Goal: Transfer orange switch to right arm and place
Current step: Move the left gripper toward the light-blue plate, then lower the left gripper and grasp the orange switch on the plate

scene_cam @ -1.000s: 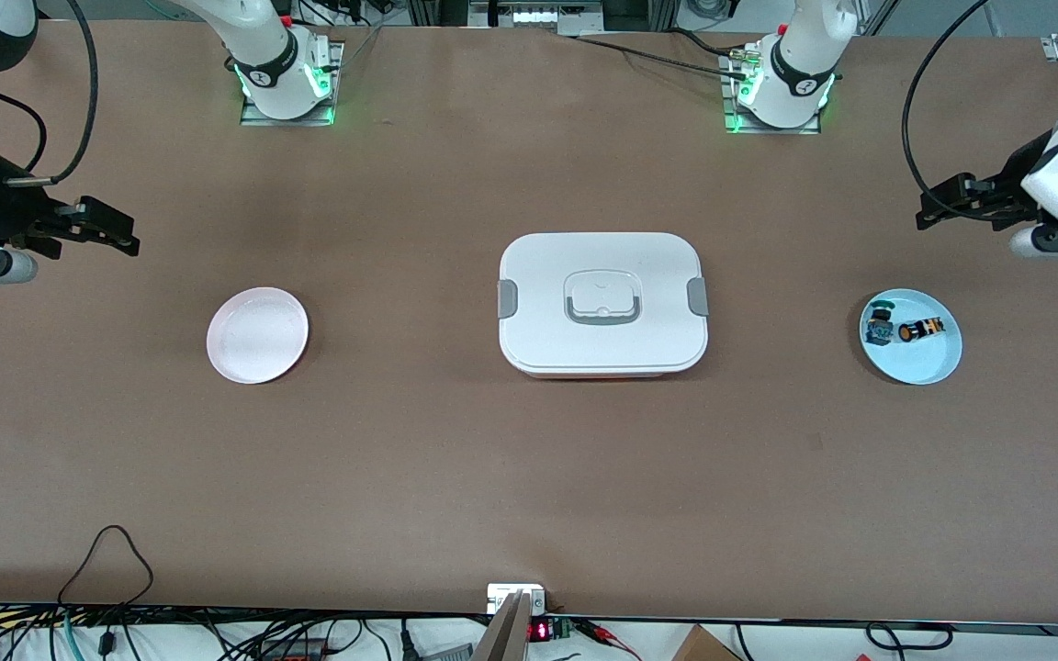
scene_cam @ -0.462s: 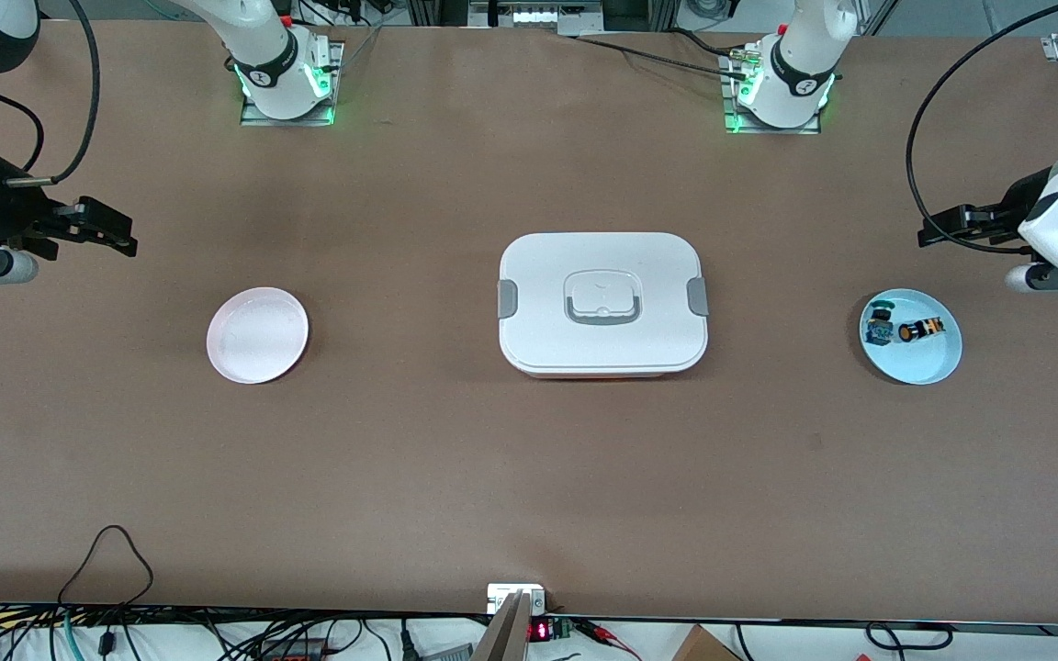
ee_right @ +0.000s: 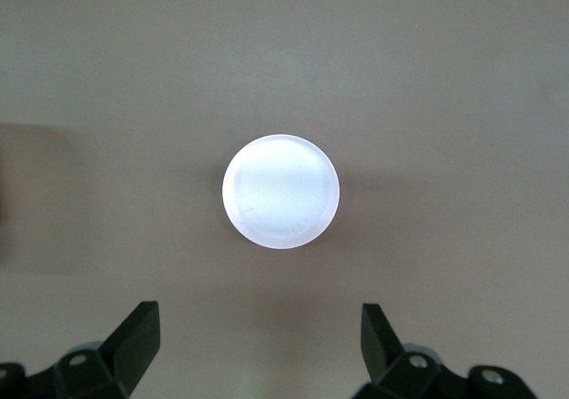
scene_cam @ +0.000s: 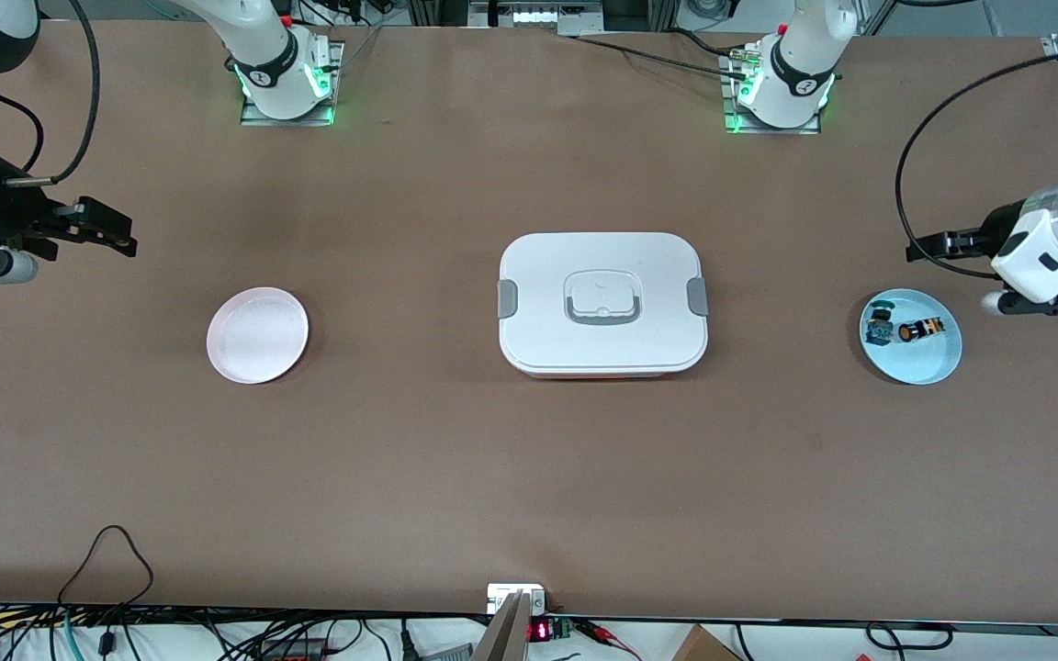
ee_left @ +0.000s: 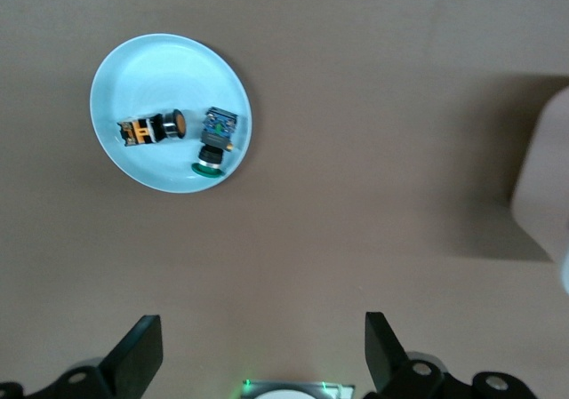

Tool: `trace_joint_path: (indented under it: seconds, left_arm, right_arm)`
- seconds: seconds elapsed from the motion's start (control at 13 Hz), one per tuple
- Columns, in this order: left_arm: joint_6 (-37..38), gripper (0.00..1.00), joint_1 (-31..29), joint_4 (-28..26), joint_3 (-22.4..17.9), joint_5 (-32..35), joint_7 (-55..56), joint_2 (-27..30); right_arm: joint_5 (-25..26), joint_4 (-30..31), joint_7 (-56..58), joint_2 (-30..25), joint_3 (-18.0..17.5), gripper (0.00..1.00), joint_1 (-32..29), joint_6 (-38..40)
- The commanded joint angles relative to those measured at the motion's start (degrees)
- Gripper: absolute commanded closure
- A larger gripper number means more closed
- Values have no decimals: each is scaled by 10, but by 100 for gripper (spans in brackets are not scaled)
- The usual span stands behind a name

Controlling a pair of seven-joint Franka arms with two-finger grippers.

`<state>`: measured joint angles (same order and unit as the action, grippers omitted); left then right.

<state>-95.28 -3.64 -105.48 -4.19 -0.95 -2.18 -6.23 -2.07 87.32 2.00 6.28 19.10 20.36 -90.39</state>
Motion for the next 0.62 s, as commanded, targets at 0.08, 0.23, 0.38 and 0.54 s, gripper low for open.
trace_joint_path:
  seconds: [0.08, 0.23, 0.38, 0.54]
  left_arm:
    - [-57, 0, -64, -27, 5, 15, -63, -35]
    - [-75, 0, -83, -30, 5, 14, -68, -74]
    - [-105, 0, -88, -30, 5, 15, -67, -117]
    - [-154, 0, -103, -31, 5, 15, -74, -146]
  right_arm:
    - [7, 4, 6, -7, 0, 0, -1, -4]
    - [6, 4, 6, -7, -1, 0, -1, -5]
    - [6, 4, 6, -6, -1, 0, -1, -5]
    - [6, 4, 6, -6, 0, 0, -1, -5]
